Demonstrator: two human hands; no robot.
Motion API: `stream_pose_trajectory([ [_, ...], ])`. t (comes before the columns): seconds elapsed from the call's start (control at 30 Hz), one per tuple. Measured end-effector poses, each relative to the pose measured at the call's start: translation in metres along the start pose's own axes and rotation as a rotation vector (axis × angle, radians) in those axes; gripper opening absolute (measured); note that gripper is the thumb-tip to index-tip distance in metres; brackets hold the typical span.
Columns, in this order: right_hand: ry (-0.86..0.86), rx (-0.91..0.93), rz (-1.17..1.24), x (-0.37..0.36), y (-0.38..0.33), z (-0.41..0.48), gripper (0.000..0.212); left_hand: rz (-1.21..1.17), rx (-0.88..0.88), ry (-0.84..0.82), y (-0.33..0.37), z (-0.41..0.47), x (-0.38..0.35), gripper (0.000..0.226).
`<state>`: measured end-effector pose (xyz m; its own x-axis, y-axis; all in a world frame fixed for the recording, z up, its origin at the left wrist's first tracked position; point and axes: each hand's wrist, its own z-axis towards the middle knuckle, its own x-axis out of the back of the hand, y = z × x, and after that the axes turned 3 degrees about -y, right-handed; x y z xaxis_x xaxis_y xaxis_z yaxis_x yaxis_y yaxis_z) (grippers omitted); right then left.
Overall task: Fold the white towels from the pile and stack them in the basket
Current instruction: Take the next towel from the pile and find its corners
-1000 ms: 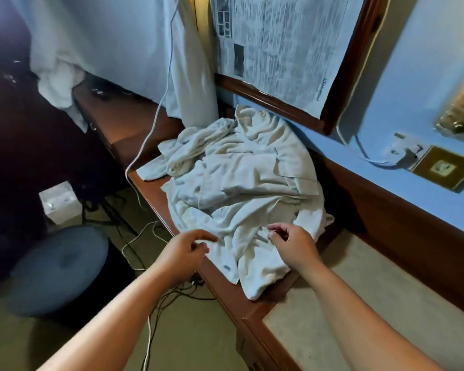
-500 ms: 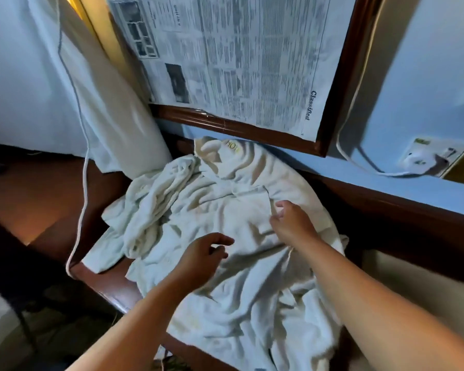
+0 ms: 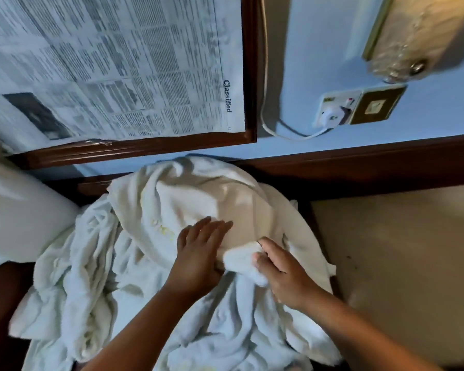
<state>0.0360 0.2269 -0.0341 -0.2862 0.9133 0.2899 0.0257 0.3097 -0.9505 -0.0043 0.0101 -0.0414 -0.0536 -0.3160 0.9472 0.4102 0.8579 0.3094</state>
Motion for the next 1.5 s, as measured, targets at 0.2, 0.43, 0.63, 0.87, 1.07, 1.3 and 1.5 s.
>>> stream_pose_trajectory([
  [0.2, 0.581, -0.018, 0.593, 0.076, -0.007, -0.061, 0.03, 0.047, 0.033, 0.222, 0.019, 0.001, -0.008, 0.036],
  [0.43, 0.713, -0.377, -0.033, 0.121, 0.022, -0.1, 0.003, 0.123, 0.234, 0.206, 0.038, -0.004, 0.023, 0.044],
  [0.63, 0.166, 0.153, -0.479, 0.09, -0.018, -0.109, 0.066, 0.146, -0.23, 0.195, 0.176, 0.001, 0.047, 0.035],
  [0.87, 0.65, 0.139, -0.122, 0.192, -0.034, -0.157, 0.022, 0.053, 0.301, 0.277, 0.15, -0.021, -0.001, 0.037],
  [1.07, 0.781, -0.278, -0.124, 0.286, 0.025, -0.224, 0.016, -0.182, 0.492, 0.384, 0.185, -0.036, -0.014, 0.036],
  [1.3, 0.099, -0.095, -0.469, 0.235, 0.036, -0.264, 0.109, -0.53, -0.083, 0.212, 0.375, -0.006, -0.006, 0.031],
  [1.5, 0.648, 0.0, -0.095, 0.263, 0.022, -0.284, 0.015, -0.885, -0.056, 0.098, 0.403, 0.005, -0.037, 0.026],
])
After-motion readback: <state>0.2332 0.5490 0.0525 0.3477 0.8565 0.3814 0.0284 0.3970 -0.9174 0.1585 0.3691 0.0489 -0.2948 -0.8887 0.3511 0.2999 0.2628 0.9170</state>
